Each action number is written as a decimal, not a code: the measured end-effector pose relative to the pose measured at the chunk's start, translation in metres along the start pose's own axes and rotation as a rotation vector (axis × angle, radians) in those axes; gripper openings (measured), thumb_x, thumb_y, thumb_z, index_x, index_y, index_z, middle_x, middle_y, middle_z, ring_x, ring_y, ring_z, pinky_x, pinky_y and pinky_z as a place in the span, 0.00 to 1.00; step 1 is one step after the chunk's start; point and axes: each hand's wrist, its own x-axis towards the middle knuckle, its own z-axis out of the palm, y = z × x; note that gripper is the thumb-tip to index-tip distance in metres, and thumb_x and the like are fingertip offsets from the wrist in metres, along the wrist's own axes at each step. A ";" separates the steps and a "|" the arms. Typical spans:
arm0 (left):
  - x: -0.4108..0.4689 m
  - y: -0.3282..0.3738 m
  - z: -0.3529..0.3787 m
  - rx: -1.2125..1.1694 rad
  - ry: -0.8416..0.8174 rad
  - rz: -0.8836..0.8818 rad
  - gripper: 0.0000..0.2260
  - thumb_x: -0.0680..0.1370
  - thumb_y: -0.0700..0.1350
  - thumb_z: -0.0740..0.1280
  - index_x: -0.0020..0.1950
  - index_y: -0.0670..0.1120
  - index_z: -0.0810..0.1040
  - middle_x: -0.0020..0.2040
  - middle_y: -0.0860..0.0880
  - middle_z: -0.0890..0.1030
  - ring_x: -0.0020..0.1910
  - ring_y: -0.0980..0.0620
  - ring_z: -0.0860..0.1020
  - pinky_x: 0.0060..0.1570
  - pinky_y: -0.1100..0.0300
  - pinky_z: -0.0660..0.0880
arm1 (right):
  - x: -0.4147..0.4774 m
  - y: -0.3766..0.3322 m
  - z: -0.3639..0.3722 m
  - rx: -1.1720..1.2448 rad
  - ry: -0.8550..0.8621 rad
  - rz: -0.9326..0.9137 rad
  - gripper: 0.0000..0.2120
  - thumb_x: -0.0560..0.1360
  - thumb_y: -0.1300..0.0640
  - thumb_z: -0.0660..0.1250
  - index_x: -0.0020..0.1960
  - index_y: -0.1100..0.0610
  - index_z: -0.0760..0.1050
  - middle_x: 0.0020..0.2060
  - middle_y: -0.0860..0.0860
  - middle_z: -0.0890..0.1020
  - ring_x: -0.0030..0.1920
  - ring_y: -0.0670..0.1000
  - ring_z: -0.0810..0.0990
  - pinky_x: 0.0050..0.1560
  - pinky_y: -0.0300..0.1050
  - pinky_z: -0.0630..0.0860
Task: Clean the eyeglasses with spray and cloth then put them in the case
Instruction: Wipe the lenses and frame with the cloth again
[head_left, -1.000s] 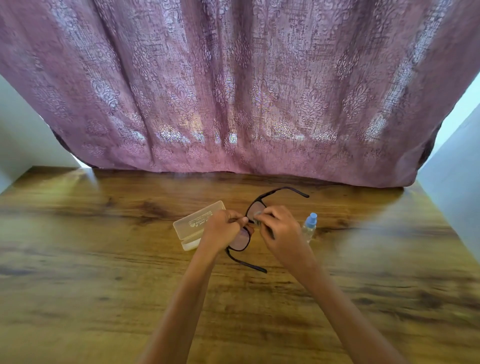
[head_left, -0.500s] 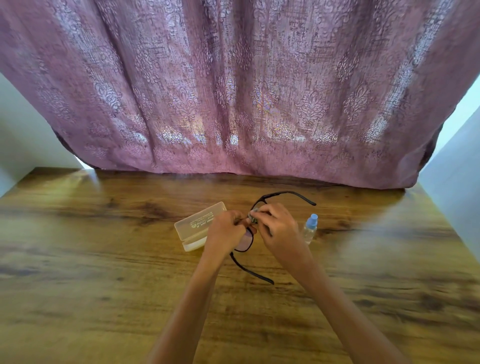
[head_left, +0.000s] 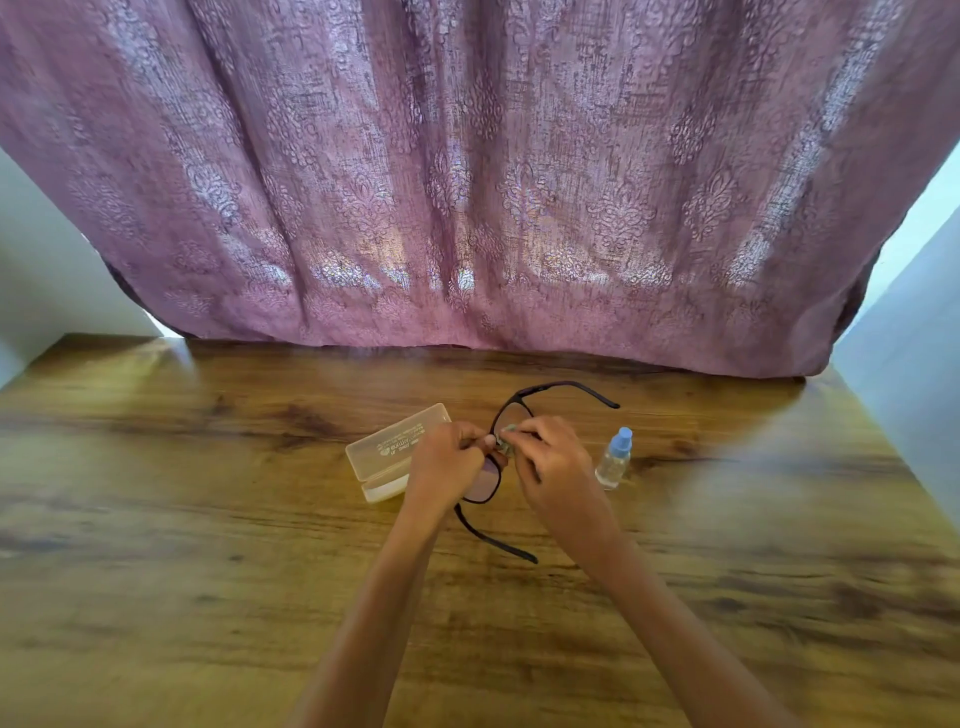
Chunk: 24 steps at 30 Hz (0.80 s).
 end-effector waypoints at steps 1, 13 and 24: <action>0.000 -0.001 0.002 0.010 0.002 0.005 0.12 0.77 0.43 0.65 0.36 0.51 0.83 0.37 0.51 0.84 0.39 0.53 0.79 0.35 0.61 0.69 | 0.001 0.000 0.000 0.005 -0.005 -0.006 0.09 0.71 0.69 0.67 0.51 0.64 0.81 0.44 0.55 0.80 0.45 0.55 0.78 0.49 0.39 0.71; -0.002 0.003 0.007 -0.033 0.032 -0.011 0.10 0.77 0.43 0.66 0.39 0.48 0.84 0.39 0.49 0.85 0.42 0.51 0.79 0.42 0.54 0.74 | 0.019 0.009 0.000 -0.083 0.052 -0.002 0.12 0.69 0.73 0.69 0.51 0.65 0.81 0.42 0.56 0.80 0.44 0.55 0.77 0.50 0.38 0.69; 0.000 0.009 -0.001 -0.014 0.029 -0.012 0.13 0.78 0.45 0.65 0.35 0.53 0.82 0.36 0.56 0.83 0.37 0.62 0.76 0.33 0.70 0.67 | 0.014 0.019 -0.005 -0.088 -0.011 -0.030 0.12 0.69 0.73 0.69 0.51 0.65 0.81 0.43 0.56 0.80 0.44 0.55 0.78 0.48 0.39 0.71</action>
